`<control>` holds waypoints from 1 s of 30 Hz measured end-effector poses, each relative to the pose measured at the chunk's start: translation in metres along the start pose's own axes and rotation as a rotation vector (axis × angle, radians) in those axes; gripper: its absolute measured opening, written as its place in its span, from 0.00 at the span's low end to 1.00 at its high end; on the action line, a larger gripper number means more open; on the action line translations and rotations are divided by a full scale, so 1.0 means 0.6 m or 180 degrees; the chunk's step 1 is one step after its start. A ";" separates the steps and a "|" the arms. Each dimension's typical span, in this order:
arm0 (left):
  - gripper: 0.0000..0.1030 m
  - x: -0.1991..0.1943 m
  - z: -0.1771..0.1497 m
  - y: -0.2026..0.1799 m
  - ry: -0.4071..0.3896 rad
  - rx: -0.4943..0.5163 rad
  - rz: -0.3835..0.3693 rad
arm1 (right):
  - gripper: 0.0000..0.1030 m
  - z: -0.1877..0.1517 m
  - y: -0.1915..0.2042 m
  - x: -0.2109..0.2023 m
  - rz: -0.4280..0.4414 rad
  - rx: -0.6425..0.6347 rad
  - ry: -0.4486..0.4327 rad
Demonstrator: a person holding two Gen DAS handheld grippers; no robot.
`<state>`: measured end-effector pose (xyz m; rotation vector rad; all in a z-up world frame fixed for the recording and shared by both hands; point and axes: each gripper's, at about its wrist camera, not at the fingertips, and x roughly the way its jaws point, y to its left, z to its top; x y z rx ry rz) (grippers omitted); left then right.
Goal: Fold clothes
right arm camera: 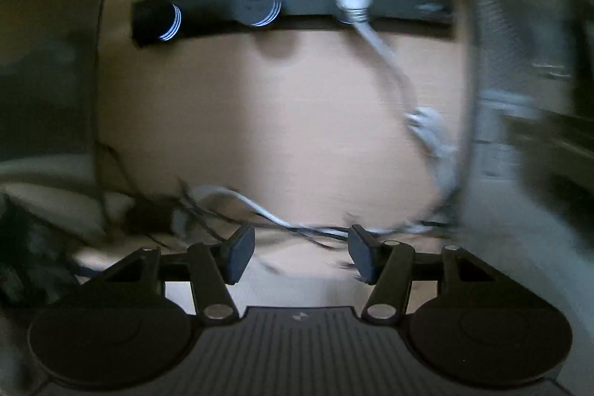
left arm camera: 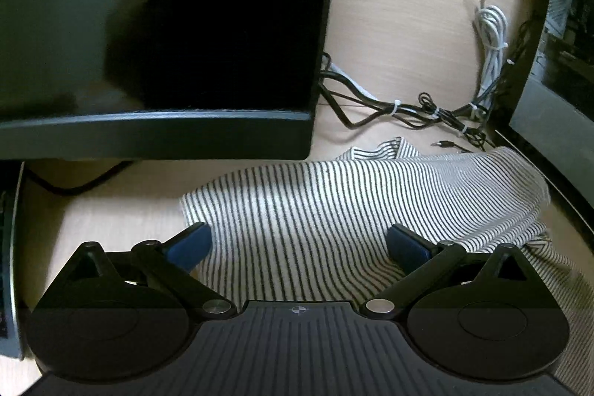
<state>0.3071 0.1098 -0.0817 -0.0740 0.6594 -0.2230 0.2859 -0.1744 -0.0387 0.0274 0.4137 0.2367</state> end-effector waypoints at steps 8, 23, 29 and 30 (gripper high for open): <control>1.00 -0.062 -0.021 0.035 0.0514 -0.0564 0.0122 | 0.37 -0.002 0.018 0.242 0.0088 -0.0069 0.0987; 1.00 -0.200 -0.024 0.089 0.0372 -0.0969 -0.0301 | 0.05 0.014 0.041 0.084 0.0544 0.0072 0.0749; 1.00 -0.204 -0.015 0.110 0.0306 -0.1109 -0.0616 | 0.05 -0.064 0.064 -0.051 0.0647 0.0290 0.1049; 1.00 -0.204 -0.012 0.109 0.0307 -0.1124 -0.0653 | 0.05 -0.082 0.071 -0.064 0.0656 0.0307 0.1125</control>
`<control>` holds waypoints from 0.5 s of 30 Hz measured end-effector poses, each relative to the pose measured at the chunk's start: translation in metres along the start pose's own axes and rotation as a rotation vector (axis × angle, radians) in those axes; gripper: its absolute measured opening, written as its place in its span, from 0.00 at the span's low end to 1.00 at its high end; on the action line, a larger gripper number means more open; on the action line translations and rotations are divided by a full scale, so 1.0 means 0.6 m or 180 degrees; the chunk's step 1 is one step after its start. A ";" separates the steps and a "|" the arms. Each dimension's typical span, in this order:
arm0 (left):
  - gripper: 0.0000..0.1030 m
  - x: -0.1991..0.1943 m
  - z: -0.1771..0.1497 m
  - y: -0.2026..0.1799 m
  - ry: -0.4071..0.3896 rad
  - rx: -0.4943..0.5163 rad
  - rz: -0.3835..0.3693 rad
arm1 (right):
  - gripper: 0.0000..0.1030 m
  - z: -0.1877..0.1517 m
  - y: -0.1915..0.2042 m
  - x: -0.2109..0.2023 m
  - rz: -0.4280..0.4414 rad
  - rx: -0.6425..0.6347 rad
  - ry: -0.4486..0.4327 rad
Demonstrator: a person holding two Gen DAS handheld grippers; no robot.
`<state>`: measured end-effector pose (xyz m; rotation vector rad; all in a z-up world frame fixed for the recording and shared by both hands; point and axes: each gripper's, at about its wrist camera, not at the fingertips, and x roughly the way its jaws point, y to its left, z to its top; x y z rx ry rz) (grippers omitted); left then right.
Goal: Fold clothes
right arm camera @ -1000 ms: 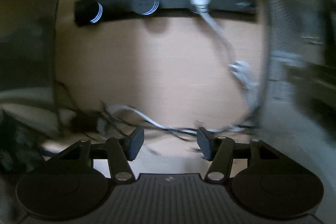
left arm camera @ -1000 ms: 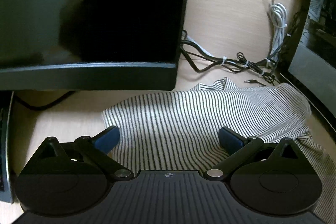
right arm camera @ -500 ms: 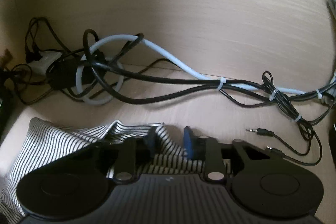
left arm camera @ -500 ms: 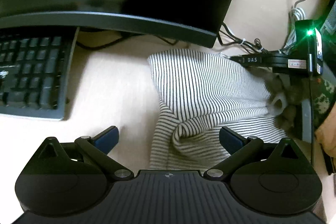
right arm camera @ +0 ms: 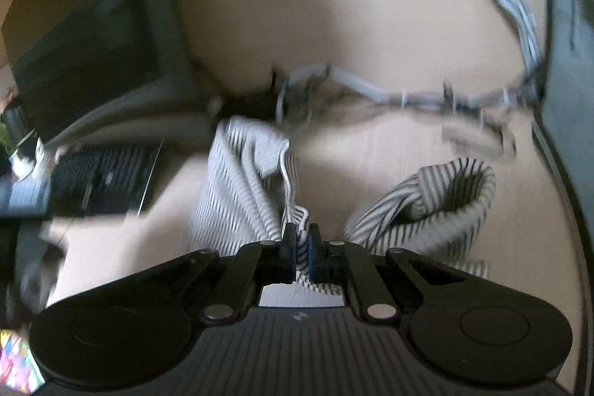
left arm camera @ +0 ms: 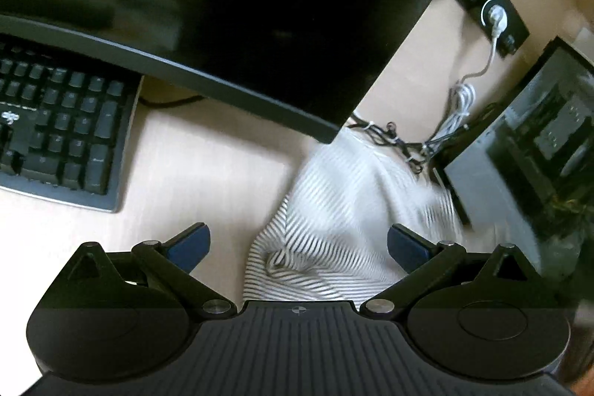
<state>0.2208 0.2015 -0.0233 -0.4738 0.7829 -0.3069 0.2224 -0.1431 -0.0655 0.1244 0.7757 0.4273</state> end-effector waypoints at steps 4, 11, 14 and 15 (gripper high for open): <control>1.00 0.011 0.012 -0.029 0.0021 0.0131 -0.0130 | 0.05 -0.070 0.025 -0.028 -0.0022 -0.0079 0.0236; 1.00 0.033 0.020 -0.075 0.0171 0.0358 -0.0260 | 0.34 -0.076 -0.013 -0.121 -0.0087 -0.0040 0.0097; 1.00 0.017 0.032 -0.085 0.0056 0.0370 -0.0351 | 0.47 -0.049 -0.058 -0.160 -0.0353 0.0263 -0.0221; 1.00 0.012 0.036 -0.089 0.0009 0.0393 -0.0367 | 0.48 -0.043 -0.070 -0.162 -0.0422 0.0355 -0.0287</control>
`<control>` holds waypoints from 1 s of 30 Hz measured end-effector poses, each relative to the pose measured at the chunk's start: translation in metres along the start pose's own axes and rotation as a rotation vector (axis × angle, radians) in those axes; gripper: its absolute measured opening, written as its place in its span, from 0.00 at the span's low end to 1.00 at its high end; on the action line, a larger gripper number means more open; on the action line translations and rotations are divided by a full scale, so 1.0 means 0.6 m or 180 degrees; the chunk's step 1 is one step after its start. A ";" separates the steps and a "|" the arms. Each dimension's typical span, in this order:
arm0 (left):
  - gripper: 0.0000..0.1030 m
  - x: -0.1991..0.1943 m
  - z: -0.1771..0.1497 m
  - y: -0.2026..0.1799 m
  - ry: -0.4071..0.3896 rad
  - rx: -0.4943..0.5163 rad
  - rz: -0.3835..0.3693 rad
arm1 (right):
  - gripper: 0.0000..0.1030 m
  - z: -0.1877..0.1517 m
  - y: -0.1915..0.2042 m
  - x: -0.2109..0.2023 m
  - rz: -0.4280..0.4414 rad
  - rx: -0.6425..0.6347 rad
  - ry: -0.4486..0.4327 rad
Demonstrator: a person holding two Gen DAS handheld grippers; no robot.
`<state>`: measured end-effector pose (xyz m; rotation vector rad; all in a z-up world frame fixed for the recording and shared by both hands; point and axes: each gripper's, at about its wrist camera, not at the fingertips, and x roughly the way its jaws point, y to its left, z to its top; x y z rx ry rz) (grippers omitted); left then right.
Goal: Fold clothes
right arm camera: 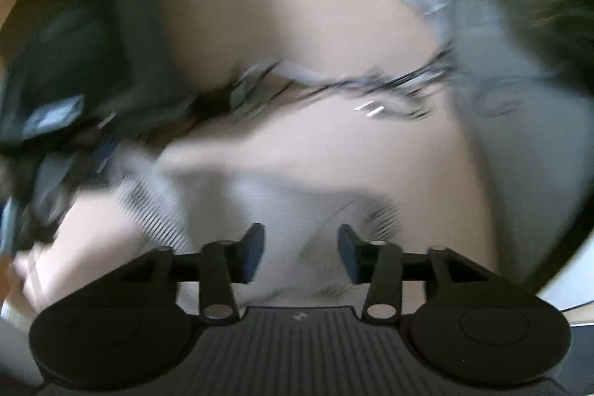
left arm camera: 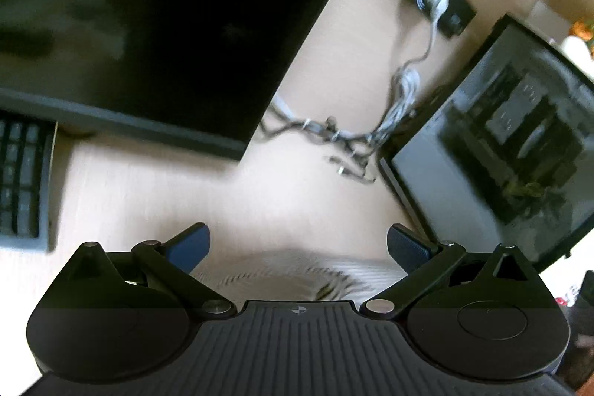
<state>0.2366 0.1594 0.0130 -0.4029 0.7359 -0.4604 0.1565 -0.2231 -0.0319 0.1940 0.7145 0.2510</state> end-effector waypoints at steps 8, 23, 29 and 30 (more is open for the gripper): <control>1.00 0.047 -0.087 -0.012 0.1042 0.0467 0.0128 | 0.48 -0.018 -0.004 0.060 -0.0171 -0.0062 0.0203; 1.00 0.021 -0.055 -0.011 0.1035 -0.0709 -0.0315 | 0.56 -0.037 -0.001 0.014 -0.0344 -0.0136 0.0099; 1.00 0.108 -0.096 -0.068 0.1359 -0.0754 -0.0412 | 0.60 -0.085 0.085 0.015 -0.0268 -0.0950 0.0001; 1.00 0.121 -0.098 -0.076 0.1379 -0.0789 -0.0423 | 0.60 -0.095 0.099 0.020 -0.0241 -0.1059 0.0011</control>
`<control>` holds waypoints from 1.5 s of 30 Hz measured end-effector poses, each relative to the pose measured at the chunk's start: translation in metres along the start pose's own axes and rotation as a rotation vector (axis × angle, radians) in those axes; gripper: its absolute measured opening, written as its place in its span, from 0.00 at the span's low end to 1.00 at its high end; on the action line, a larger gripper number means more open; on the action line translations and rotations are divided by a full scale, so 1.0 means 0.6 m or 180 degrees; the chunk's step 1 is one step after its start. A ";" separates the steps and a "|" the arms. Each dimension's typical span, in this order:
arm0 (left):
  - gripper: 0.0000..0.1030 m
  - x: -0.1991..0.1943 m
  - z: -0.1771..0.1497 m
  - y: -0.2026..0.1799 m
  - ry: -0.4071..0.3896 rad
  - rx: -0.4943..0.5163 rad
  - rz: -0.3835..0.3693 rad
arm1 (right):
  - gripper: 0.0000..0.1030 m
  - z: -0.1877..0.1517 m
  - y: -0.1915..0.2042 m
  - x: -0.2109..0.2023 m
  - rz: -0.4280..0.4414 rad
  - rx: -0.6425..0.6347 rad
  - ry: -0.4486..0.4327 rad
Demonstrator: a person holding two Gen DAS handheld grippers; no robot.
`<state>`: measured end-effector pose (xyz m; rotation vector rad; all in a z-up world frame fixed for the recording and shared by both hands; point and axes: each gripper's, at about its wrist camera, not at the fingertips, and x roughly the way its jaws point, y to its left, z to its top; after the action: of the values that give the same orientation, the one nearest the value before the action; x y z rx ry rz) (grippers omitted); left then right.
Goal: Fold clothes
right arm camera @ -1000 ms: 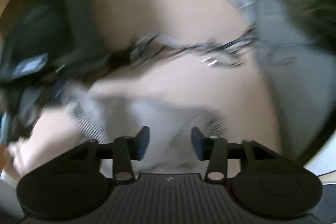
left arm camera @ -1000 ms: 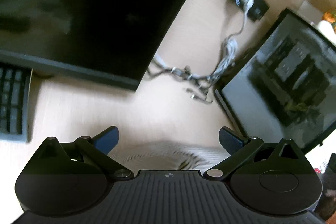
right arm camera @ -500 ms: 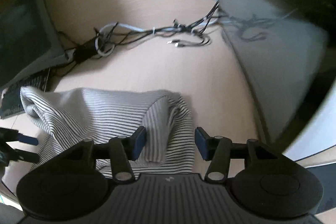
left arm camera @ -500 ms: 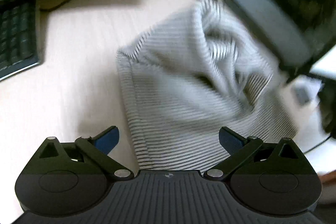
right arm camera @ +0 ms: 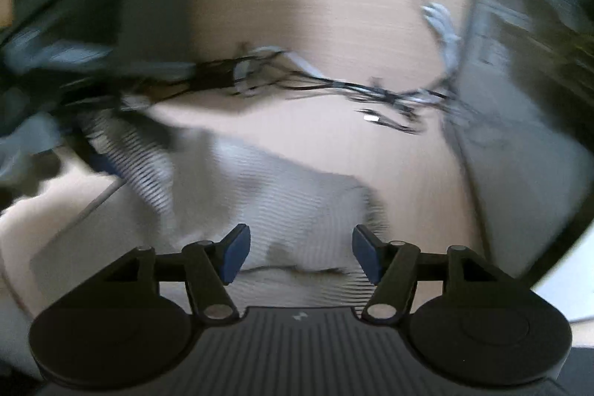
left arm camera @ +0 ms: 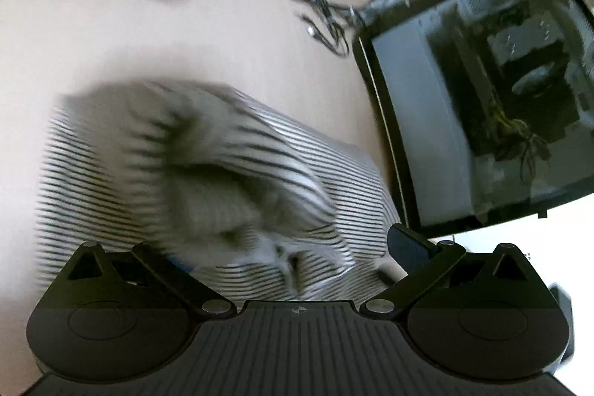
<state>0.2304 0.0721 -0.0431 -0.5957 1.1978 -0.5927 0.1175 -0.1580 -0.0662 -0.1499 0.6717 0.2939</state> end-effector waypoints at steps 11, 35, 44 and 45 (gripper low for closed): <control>0.98 -0.022 0.057 -0.015 -0.0479 -0.0335 -0.0362 | 0.61 -0.044 -0.090 -0.014 0.0827 0.2118 0.0037; 1.00 -0.135 -0.014 0.131 -0.0870 -0.0799 0.0109 | 0.87 0.139 0.134 0.140 -0.0112 -0.1487 -0.0432; 1.00 -0.185 -0.029 0.172 -0.0892 -0.1049 -0.0263 | 0.16 0.104 0.166 0.130 0.0220 -0.1954 -0.0207; 1.00 -0.181 -0.028 0.172 -0.0847 -0.1039 -0.0251 | 0.16 0.089 0.172 0.126 0.0239 -0.2020 -0.0167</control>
<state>0.1973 0.2193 -0.0473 -0.9708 1.0277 -0.3703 0.1728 -0.0315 -0.0769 -0.7209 0.5141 0.5761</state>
